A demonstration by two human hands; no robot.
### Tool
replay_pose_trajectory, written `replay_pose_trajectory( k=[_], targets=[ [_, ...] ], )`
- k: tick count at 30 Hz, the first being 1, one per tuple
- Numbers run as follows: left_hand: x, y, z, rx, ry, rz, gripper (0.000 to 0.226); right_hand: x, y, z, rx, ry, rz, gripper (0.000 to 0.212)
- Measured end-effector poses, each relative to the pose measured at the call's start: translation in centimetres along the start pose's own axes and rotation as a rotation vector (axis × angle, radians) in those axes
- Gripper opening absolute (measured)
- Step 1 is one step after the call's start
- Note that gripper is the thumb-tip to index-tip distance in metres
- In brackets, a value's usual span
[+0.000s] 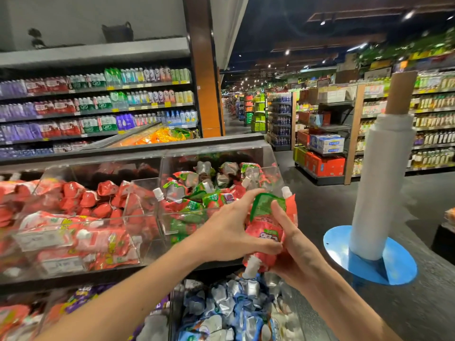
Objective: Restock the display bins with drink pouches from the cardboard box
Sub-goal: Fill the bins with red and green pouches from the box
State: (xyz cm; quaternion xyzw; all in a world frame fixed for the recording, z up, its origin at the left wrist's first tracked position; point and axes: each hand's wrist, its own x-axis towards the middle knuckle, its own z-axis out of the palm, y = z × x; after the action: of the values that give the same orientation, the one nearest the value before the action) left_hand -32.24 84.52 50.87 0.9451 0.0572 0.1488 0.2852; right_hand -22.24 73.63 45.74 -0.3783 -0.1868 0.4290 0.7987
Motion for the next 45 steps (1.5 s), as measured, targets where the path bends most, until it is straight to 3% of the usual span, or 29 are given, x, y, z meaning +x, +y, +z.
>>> replay_pose_trajectory(
  k=[2,5,9,11,14,17,20,24,27,32,38,43,45],
  targets=[
    [-0.4,-0.2,0.3,-0.053,0.067,0.025,0.080,-0.1,0.5,0.2,-0.007,-0.010,-0.032,0.079],
    [-0.8,0.0,0.3,-0.248,0.118,-0.018,0.071,-0.1,1.0,-0.2,0.036,-0.021,-0.061,0.085],
    [-1.1,0.3,0.3,-0.440,0.231,-0.130,0.068,-0.8,1.4,-0.2,0.040,0.012,-0.075,0.064],
    [-1.1,0.1,0.6,-0.566,0.283,-0.181,0.060,-1.1,1.5,-0.4,-0.019,0.051,-0.060,0.073],
    [-0.6,-0.4,1.1,-0.725,0.418,-0.285,0.053,-1.6,1.5,-0.4,-0.038,0.042,-0.069,0.058],
    [-0.2,-0.4,1.7,-0.676,0.572,-0.392,0.063,-2.0,1.4,-0.4,-0.018,0.040,-0.073,0.046],
    [0.1,0.0,2.3,-0.655,0.650,-0.425,0.066,-2.3,1.1,-0.2,-0.038,0.042,-0.064,0.054],
    [0.7,0.6,2.4,-0.724,0.717,-0.452,0.076,-2.6,0.4,0.0,-0.056,0.092,-0.066,0.038],
    [1.6,0.8,1.0,-0.796,0.785,-0.493,0.048,-2.6,-0.1,0.0,-0.021,0.138,-0.073,0.043],
    [4.8,-1.1,-4.3,-0.815,0.962,-0.448,0.035,-2.4,-1.3,-0.6,0.045,0.082,-0.098,0.041],
    [7.5,-5.6,-5.7,-0.479,0.806,-0.588,0.033,-2.6,-2.3,-0.9,0.034,0.036,-0.129,0.038],
    [7.8,-6.3,-5.5,0.472,0.623,-0.566,0.040,-2.6,-2.4,-0.8,0.015,0.055,-0.111,0.044],
    [7.8,-6.8,-5.9,0.699,0.525,-0.586,0.054,-2.5,-2.4,-0.8,0.008,0.070,-0.108,0.047]
  ],
)
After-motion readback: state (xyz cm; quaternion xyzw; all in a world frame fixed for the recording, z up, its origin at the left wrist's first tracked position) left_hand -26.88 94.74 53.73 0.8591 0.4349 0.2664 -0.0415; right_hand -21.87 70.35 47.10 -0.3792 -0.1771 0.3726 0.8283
